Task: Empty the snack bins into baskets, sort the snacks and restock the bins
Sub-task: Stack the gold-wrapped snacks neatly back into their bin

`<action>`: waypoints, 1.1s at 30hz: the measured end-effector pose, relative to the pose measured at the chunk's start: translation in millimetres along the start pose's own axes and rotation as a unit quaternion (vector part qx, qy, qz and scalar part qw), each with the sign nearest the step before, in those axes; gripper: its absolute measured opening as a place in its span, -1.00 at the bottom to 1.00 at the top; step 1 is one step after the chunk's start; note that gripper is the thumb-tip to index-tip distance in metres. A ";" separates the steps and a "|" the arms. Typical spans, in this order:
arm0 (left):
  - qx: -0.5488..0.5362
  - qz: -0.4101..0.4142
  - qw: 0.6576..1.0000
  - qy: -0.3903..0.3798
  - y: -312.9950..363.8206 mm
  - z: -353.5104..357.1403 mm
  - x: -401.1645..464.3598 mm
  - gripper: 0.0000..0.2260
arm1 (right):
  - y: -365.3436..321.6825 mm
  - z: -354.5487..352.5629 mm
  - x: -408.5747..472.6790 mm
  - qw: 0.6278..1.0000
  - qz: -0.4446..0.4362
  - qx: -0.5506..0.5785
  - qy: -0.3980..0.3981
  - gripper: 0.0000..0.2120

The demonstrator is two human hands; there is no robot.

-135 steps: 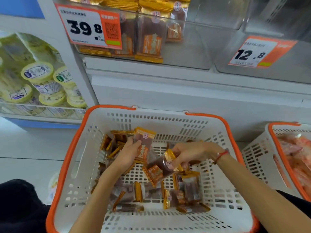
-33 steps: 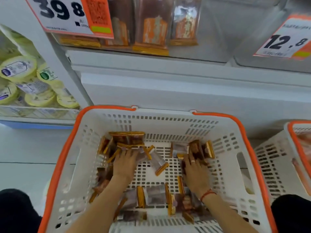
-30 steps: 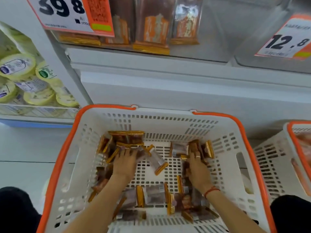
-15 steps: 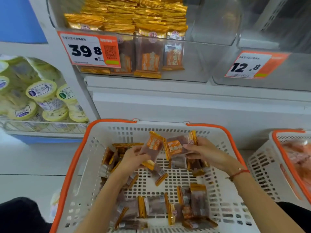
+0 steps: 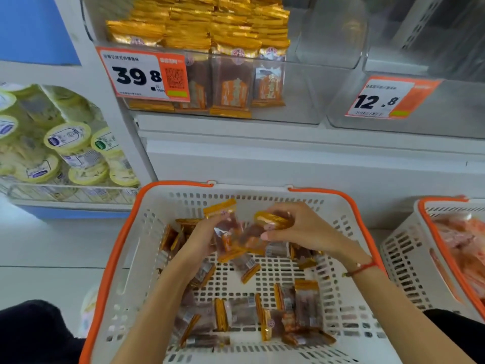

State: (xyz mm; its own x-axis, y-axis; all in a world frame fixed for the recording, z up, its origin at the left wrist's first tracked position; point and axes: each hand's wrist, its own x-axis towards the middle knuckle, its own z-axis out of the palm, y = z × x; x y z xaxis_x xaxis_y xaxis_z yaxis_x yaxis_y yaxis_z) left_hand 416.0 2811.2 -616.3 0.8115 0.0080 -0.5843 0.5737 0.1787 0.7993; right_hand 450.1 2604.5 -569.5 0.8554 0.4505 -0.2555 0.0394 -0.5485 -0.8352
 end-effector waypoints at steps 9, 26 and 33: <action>-0.028 0.002 0.996 -0.079 -27.5 17.9 3.0 -0.48 | 29.6 45.6 9.3 0.977 0.064 0.138 0.146 -0.63; -0.080 0.015 0.996 0.038 -54.9 10.8 18.1 -0.68 | 186.7 47.1 -33.5 0.910 0.107 -0.385 -0.111 -0.75; -0.076 -0.006 0.992 0.100 -37.3 5.2 20.0 -0.58 | 64.7 15.4 2.7 0.980 -0.066 -0.060 0.177 -0.78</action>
State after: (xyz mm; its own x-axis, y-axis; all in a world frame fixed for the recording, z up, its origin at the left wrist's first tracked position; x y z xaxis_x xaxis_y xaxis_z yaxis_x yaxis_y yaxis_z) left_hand 411.4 2799.5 -657.1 0.7578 0.1968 -0.6221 0.5477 0.3263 0.7704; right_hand 447.0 2581.1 -631.7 0.9638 0.2611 0.0539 0.2036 -0.5902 -0.7812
